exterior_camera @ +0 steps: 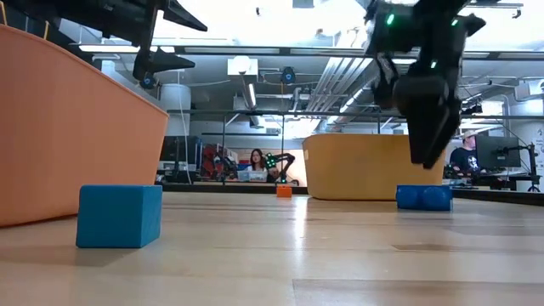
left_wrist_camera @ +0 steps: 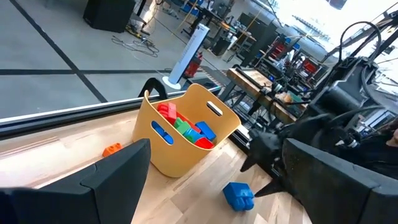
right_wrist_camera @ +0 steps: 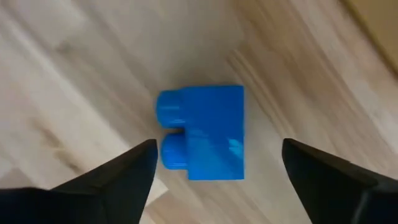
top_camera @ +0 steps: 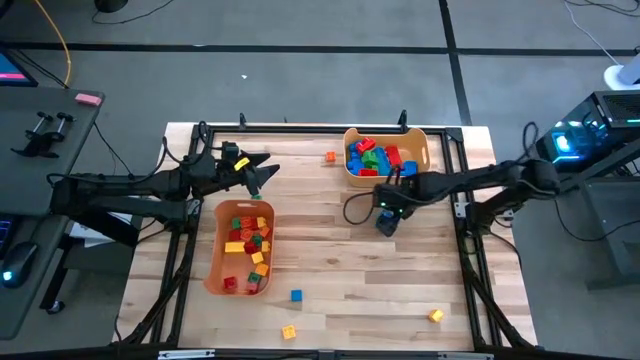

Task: Sort blocks by size
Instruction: Put the blue game piece into the yellow bin

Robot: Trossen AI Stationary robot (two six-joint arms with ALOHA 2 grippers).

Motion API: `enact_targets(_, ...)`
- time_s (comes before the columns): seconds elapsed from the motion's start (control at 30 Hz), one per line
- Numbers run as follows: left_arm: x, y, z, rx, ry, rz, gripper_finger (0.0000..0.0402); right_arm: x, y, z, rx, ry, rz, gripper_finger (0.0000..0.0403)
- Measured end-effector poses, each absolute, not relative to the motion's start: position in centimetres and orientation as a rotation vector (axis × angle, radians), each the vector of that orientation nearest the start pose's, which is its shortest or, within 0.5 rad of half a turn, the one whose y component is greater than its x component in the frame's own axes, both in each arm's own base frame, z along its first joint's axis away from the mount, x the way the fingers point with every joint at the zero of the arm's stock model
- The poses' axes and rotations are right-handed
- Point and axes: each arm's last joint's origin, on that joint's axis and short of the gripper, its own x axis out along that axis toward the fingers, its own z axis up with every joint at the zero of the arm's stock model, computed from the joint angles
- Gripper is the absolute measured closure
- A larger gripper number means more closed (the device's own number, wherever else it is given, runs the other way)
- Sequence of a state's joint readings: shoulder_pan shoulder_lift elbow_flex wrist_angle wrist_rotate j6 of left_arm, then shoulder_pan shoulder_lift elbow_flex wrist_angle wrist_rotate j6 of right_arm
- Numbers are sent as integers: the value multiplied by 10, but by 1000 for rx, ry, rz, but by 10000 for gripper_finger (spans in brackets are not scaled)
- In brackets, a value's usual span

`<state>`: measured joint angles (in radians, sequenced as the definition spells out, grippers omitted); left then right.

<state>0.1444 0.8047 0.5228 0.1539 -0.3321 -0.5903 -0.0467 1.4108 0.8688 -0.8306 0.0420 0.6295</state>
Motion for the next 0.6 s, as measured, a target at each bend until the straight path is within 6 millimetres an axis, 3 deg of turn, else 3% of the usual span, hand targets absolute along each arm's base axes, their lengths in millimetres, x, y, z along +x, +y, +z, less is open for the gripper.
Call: enact_targets(0.6, 180, 36, 271, -598, -33, 525, 51, 256, -14, 149, 486, 1462, -520, 53)
